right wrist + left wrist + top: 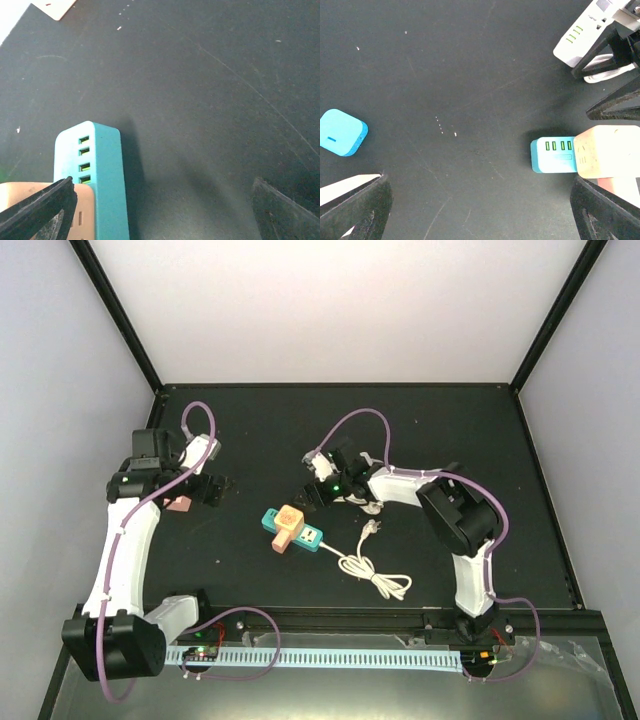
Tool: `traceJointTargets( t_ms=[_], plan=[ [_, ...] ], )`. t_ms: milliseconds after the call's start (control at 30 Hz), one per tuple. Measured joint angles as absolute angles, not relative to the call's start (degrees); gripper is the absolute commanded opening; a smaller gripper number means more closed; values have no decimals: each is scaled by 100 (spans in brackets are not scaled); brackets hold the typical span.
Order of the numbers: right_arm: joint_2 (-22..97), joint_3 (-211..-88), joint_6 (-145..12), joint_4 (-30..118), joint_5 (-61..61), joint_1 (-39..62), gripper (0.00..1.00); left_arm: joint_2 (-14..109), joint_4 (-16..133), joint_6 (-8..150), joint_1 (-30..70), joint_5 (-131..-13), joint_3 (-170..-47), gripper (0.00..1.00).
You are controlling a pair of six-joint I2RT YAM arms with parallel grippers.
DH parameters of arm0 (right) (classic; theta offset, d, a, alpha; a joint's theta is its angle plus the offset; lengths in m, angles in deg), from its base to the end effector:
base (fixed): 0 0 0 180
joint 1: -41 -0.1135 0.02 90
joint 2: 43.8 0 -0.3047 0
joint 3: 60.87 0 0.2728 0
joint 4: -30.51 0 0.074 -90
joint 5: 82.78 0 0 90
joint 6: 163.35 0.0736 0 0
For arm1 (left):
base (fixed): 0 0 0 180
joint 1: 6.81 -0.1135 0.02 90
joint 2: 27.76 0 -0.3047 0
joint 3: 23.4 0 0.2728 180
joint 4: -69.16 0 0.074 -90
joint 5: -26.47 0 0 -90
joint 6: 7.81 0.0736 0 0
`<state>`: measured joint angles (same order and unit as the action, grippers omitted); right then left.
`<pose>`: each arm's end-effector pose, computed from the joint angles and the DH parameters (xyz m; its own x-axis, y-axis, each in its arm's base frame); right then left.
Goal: Pull the plug off the socket
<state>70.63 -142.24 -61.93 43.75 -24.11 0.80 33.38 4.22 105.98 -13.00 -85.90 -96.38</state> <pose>0.3337 0.3321 0.1432 -0.7048 -0.3741 -0.6028 -0.7000 0.5046 0.5053 0.2269 -0.0036 0.3227 -0.6761 0.3019 -0.6722 0.4373 0.8986 -0.0363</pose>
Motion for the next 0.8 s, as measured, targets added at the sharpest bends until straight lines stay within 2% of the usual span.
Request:
traceJointTargets(
  t_ms=[233,533,600,800],
  plan=[
    [6965,-14077,-6377,4616,-2186,386,98,3376,311,11002,-1300,-8594,-9513,99],
    [6488,-13601,-6716,5099,-2094,1745,100,3876,81,11824,-1300,-8566,-9176,98],
    [6440,-13575,-6698,5208,-2103,2104,100,3992,33,12038,-1300,-8546,-9146,94],
    [6200,-13415,-6453,5442,-2009,2963,99,4499,-11,12504,-1217,-8426,-8969,69]
  ],
)
